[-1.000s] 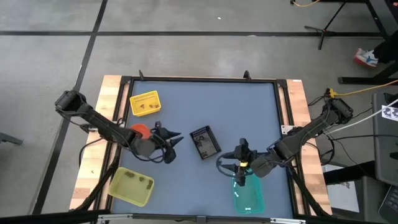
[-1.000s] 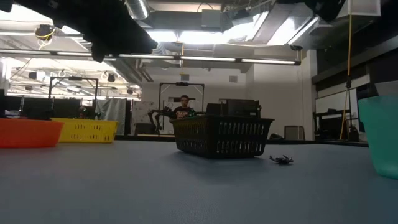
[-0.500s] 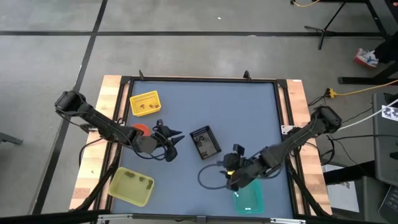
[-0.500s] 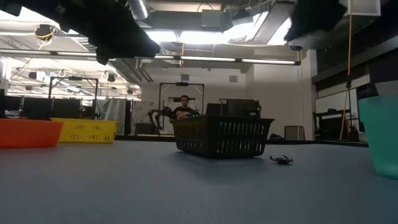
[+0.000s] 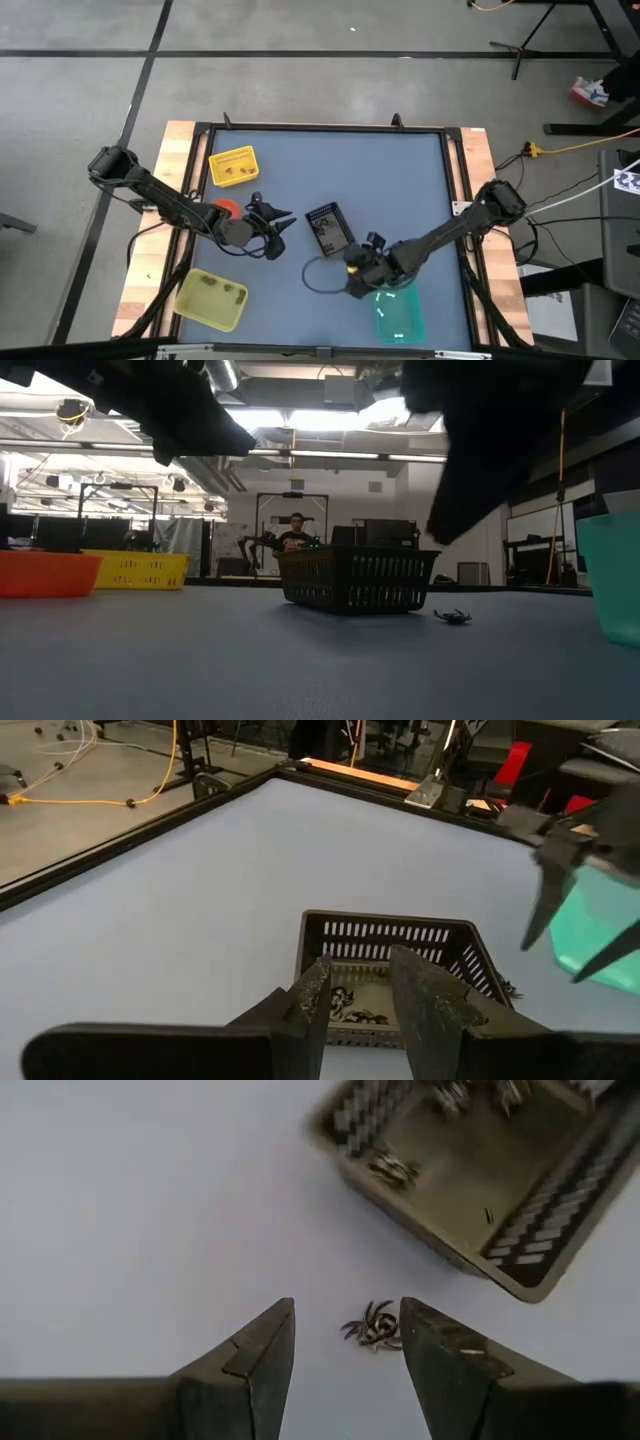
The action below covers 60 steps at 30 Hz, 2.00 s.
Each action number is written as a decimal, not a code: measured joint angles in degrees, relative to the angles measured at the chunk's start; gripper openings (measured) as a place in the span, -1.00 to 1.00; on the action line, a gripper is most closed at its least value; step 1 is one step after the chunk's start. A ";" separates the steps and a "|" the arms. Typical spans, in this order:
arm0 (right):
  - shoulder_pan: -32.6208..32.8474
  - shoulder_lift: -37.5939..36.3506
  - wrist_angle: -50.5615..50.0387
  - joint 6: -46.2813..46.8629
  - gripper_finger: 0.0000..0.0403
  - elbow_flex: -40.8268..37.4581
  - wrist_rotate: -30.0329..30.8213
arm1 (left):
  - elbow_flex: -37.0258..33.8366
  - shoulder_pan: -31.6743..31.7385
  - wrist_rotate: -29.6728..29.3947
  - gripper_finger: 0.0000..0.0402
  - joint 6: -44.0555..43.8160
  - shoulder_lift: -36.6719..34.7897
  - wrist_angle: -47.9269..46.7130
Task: Sort Halloween decoration
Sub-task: Put the black spider toy into the black bin
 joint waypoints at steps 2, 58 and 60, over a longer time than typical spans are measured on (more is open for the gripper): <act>-1.76 0.76 0.00 5.81 -0.11 0.00 -2.48 | 0.00 -0.02 0.00 -0.54 0.00 0.00 0.00; -5.14 5.76 -1.23 34.41 -0.11 -0.02 -6.63 | 0.00 -0.01 4.48 -0.54 -0.07 0.02 -2.54; -5.04 6.31 -0.31 34.47 -0.11 0.02 -6.73 | 0.00 0.00 4.48 -0.54 -0.07 0.00 -2.56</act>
